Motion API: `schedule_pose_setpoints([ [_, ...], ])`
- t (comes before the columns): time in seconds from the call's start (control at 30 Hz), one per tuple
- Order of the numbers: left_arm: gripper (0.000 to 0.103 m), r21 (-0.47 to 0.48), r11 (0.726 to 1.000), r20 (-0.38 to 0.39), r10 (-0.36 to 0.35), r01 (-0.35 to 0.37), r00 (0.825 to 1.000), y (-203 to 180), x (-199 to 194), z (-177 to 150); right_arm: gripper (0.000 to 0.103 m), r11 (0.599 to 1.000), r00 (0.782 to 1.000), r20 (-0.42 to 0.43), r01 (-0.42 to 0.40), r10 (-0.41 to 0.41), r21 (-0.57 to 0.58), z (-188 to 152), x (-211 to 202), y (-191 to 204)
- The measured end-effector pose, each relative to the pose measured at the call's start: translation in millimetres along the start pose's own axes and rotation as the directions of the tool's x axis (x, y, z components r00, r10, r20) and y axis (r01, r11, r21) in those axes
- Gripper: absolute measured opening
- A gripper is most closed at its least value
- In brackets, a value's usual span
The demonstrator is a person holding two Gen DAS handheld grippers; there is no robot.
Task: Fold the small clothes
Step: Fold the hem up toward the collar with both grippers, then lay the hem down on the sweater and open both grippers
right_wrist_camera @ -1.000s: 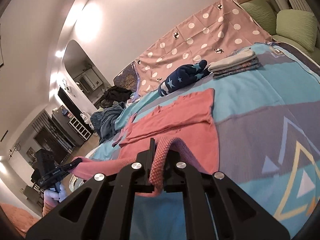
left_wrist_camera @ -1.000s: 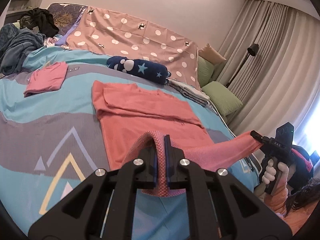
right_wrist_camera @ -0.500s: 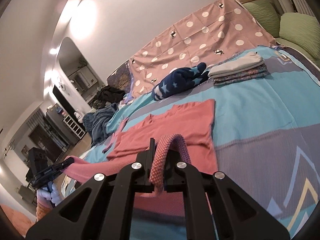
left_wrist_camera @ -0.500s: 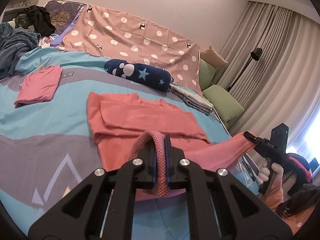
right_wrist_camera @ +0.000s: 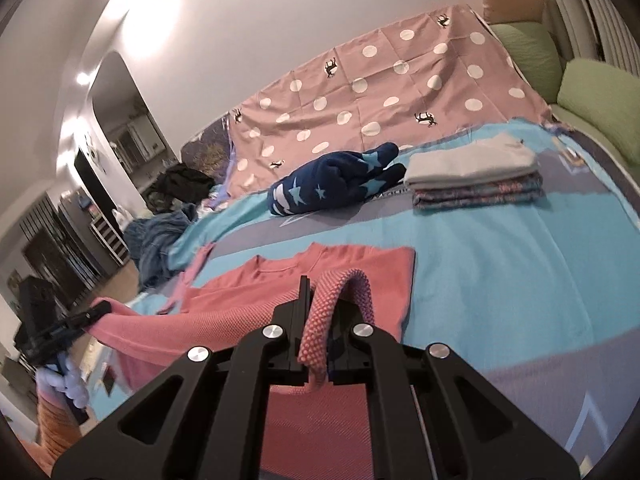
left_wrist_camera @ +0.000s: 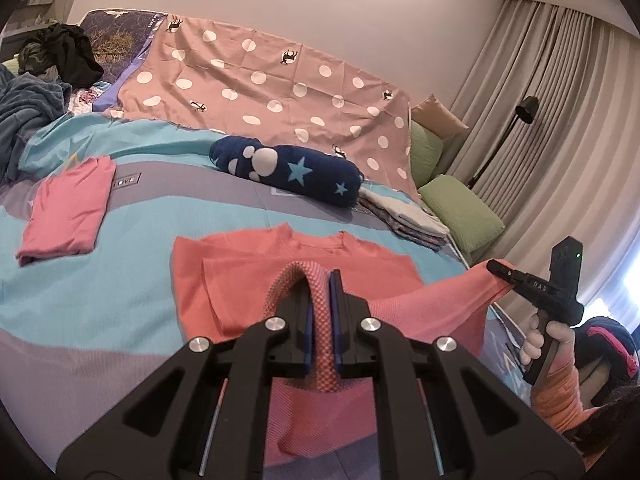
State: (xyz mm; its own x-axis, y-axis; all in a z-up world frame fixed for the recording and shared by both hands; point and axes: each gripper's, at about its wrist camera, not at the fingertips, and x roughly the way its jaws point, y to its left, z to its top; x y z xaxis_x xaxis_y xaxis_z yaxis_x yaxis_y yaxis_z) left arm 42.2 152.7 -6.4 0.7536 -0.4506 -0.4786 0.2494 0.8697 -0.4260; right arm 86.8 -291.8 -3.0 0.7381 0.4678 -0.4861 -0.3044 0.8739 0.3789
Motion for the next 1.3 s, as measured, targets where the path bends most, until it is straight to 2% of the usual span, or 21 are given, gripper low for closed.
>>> schedule_pose_setpoints([
  [0.17, 0.007, -0.018, 0.999, -0.035, 0.037, -0.037, 0.999, 18, 31, 21, 0.007, 0.998, 0.999, -0.021, 0.031, -0.032, -0.049, 22, 36, -1],
  [0.37, 0.009, -0.050, 0.995, -0.097, 0.086, -0.091, 0.992, 45, 85, 37, 0.007, 0.999, 0.994, -0.097, 0.051, -0.049, 0.013, 42, 101, -27],
  [0.5, 0.011, -0.057, 0.986, -0.187, 0.140, -0.154, 0.972, 67, 133, 33, 0.009, 0.996, 0.980, -0.183, 0.083, -0.078, 0.020, 38, 149, -42],
  [0.6, 0.021, -0.098, 0.969, -0.233, 0.197, -0.225, 0.952, 83, 153, 24, 0.023, 0.994, 0.970, -0.225, 0.103, -0.092, 0.041, 30, 163, -52],
  [0.63, 0.022, -0.104, 0.969, -0.227, 0.194, -0.222, 0.954, 85, 152, 23, 0.024, 0.994, 0.969, -0.228, 0.102, -0.089, 0.047, 28, 162, -55],
  [0.7, 0.034, -0.115, 0.971, -0.205, 0.185, -0.211, 0.961, 86, 144, 21, 0.026, 0.993, 0.970, -0.226, 0.106, -0.089, 0.061, 25, 158, -61],
  [0.73, 0.051, -0.108, 0.968, -0.190, 0.202, -0.225, 0.961, 83, 137, 21, 0.027, 0.992, 0.971, -0.222, 0.107, -0.090, 0.068, 25, 154, -64],
  [0.77, 0.057, -0.095, 0.966, -0.173, 0.224, -0.242, 0.959, 80, 131, 21, 0.027, 0.992, 0.971, -0.220, 0.108, -0.091, 0.070, 24, 151, -66],
  [0.83, 0.057, -0.065, 0.966, -0.140, 0.240, -0.251, 0.961, 75, 115, 21, 0.027, 0.992, 0.972, -0.216, 0.107, -0.090, 0.071, 23, 145, -68],
  [0.97, 0.055, -0.069, 0.975, -0.163, 0.197, -0.211, 0.967, 71, 99, 13, 0.025, 0.995, 0.974, -0.213, 0.087, -0.074, 0.052, 21, 134, -62],
  [1.0, 0.048, -0.068, 0.976, -0.178, 0.191, -0.205, 0.965, 71, 98, 9, 0.018, 0.995, 0.975, -0.210, 0.085, -0.075, 0.042, 21, 132, -60],
  [1.03, 0.035, -0.061, 0.979, -0.195, 0.181, -0.196, 0.964, 70, 99, 6, 0.012, 0.996, 0.975, -0.208, 0.085, -0.077, 0.032, 22, 131, -57],
  [1.07, 0.025, -0.052, 0.981, -0.208, 0.174, -0.189, 0.963, 68, 101, 3, 0.011, 0.996, 0.976, -0.204, 0.084, -0.078, 0.023, 21, 129, -54],
  [1.2, 0.013, -0.037, 0.985, -0.224, 0.155, -0.168, 0.962, 68, 111, 4, 0.007, 0.998, 0.980, -0.188, 0.068, -0.066, 0.002, 24, 126, -45],
  [1.27, 0.005, -0.034, 0.985, -0.218, 0.157, -0.169, 0.963, 68, 117, 9, 0.007, 0.998, 0.983, -0.175, 0.060, -0.055, 0.024, 28, 126, -46],
  [1.3, 0.005, -0.041, 0.985, -0.205, 0.154, -0.165, 0.967, 70, 118, 16, 0.007, 0.997, 0.985, -0.163, 0.059, -0.050, 0.047, 33, 127, -50],
])
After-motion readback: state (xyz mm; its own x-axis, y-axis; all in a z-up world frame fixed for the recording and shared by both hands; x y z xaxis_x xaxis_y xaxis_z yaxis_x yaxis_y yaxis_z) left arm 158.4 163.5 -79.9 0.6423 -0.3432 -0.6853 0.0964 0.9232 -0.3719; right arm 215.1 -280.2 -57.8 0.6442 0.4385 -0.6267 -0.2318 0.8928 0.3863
